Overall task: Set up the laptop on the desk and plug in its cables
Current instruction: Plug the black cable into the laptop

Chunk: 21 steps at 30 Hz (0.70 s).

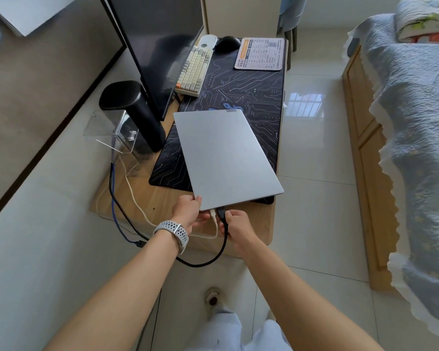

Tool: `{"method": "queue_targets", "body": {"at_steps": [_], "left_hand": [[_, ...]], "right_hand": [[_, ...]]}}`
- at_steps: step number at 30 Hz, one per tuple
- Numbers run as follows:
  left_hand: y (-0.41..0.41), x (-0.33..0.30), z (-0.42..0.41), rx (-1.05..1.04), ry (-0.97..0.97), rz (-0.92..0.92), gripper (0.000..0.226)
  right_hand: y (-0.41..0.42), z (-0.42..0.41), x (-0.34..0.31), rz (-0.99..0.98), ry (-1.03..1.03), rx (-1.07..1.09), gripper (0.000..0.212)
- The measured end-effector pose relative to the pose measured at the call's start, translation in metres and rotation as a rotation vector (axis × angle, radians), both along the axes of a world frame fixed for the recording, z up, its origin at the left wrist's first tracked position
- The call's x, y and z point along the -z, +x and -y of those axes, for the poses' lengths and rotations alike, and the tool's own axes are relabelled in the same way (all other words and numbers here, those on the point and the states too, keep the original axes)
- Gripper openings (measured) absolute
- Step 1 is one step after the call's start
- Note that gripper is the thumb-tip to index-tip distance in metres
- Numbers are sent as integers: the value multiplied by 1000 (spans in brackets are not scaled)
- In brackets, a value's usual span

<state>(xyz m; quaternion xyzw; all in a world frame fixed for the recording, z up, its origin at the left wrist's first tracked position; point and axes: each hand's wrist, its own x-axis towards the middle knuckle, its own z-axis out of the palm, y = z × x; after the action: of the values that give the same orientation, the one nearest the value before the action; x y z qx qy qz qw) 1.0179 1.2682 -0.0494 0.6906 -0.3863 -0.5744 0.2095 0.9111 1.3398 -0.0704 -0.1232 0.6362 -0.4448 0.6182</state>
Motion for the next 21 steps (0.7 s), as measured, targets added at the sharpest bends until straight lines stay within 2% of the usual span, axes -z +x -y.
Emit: {"method": "queue_targets", "body": {"at_steps": [21], "left_hand": [[0, -2, 3, 70, -13, 66, 20]], "right_hand": [[2, 9, 7, -127, 94, -10, 36]]}}
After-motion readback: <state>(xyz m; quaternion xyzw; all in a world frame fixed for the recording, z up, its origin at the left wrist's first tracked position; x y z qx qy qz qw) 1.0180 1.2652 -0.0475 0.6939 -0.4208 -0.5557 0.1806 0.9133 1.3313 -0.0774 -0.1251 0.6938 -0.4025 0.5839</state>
